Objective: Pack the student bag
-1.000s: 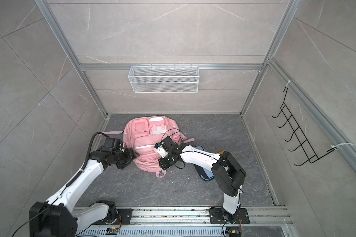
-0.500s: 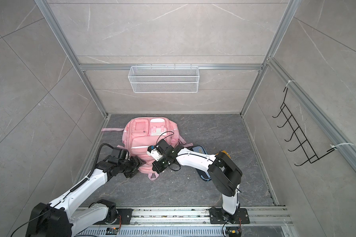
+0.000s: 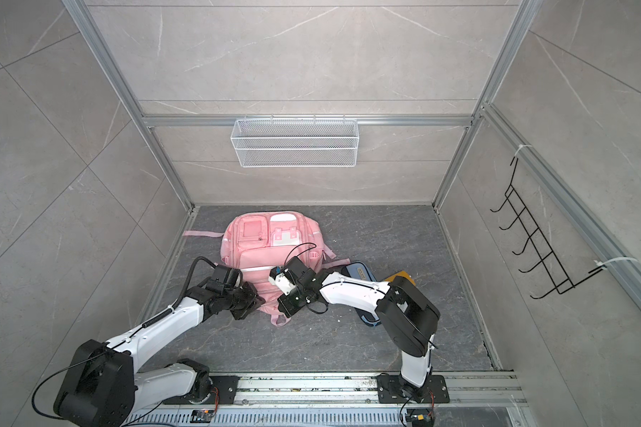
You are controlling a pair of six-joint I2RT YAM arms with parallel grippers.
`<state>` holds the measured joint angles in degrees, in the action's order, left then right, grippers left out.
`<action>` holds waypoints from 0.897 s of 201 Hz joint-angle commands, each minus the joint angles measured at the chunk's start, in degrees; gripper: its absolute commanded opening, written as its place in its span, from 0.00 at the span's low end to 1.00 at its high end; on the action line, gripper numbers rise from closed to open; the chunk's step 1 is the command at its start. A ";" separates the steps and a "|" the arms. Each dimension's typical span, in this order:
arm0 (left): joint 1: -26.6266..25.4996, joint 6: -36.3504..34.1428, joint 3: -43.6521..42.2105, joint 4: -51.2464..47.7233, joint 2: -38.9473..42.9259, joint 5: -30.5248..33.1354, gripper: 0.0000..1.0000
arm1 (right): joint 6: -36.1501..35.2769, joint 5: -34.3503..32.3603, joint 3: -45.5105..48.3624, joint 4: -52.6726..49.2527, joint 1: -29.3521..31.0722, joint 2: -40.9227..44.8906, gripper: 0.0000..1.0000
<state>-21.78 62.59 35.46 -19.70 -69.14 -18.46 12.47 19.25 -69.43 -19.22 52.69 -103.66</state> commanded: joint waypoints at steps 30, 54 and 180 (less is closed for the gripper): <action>6.55 -9.03 2.61 -3.59 2.00 0.05 0.00 | 0.24 -7.39 7.11 -5.59 -6.81 10.54 0.00; 11.03 -14.11 3.79 -6.21 3.01 -2.14 0.00 | -2.62 -7.18 8.22 -8.52 -9.75 12.16 0.00; 18.18 -37.83 13.06 -23.45 3.34 -0.99 0.00 | -8.32 -10.46 0.38 -12.96 -19.75 4.24 0.00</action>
<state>-5.43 32.99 45.91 -39.51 -67.57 -24.58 4.12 15.31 -67.13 -29.52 37.39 -96.95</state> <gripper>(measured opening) 0.061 0.082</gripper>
